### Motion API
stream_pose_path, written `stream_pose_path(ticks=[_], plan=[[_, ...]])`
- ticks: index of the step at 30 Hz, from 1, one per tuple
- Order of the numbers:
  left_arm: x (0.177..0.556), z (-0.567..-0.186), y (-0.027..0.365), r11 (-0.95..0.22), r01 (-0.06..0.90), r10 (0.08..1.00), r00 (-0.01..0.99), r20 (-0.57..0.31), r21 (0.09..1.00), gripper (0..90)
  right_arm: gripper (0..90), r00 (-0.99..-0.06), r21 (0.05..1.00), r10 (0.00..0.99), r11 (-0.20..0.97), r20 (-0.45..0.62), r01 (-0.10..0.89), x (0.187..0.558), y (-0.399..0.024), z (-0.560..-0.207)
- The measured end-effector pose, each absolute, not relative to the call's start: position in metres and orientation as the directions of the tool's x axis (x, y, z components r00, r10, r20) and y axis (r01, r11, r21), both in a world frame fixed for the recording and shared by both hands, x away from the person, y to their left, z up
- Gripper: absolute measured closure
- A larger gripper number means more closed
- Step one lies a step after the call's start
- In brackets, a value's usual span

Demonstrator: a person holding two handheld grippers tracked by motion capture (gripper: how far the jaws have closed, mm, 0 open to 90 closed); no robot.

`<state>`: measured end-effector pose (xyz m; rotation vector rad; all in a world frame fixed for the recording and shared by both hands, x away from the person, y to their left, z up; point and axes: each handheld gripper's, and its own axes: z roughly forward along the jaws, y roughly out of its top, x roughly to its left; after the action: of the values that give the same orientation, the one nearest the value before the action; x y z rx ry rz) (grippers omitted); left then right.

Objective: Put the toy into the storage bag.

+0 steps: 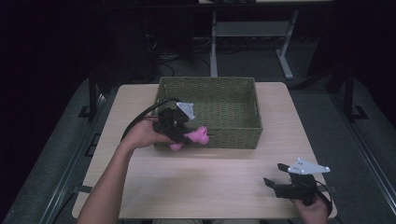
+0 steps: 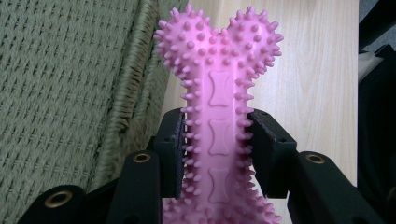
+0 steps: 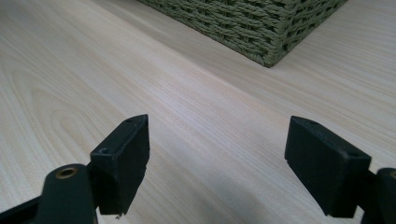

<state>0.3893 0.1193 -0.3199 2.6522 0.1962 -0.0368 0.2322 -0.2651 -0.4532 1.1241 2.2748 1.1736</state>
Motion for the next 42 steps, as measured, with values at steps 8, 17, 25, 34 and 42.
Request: stream_pose_path(ticks=[8,17,25,34,42], plan=[[0.401,-0.311,0.116,-0.872,0.147,0.133,0.989,-0.062,0.467,58.7,21.7,-0.624,0.8,0.779,0.338,0.057,0.495,0.233,-0.267,-0.453],[0.415,-0.302,0.112,-0.871,0.147,0.136,0.989,-0.057,0.468,58.7,21.6,-0.624,0.802,0.78,0.338,0.053,0.492,0.232,-0.268,-0.453],[0.429,-0.298,0.109,-0.876,0.16,0.148,0.987,-0.062,0.455,58.7,21.6,-0.627,0.801,0.777,0.34,0.056,0.493,0.233,-0.267,-0.453],[0.446,-0.299,0.105,-0.877,0.176,0.161,0.984,-0.073,0.448,58.7,21.7,-0.629,0.803,0.775,0.336,0.061,0.492,0.232,-0.267,-0.452],[0.463,-0.302,0.105,-0.874,0.196,0.177,0.981,-0.085,0.445,58.6,21.6,-0.628,0.803,0.776,0.335,0.062,0.493,0.232,-0.267,-0.452]])
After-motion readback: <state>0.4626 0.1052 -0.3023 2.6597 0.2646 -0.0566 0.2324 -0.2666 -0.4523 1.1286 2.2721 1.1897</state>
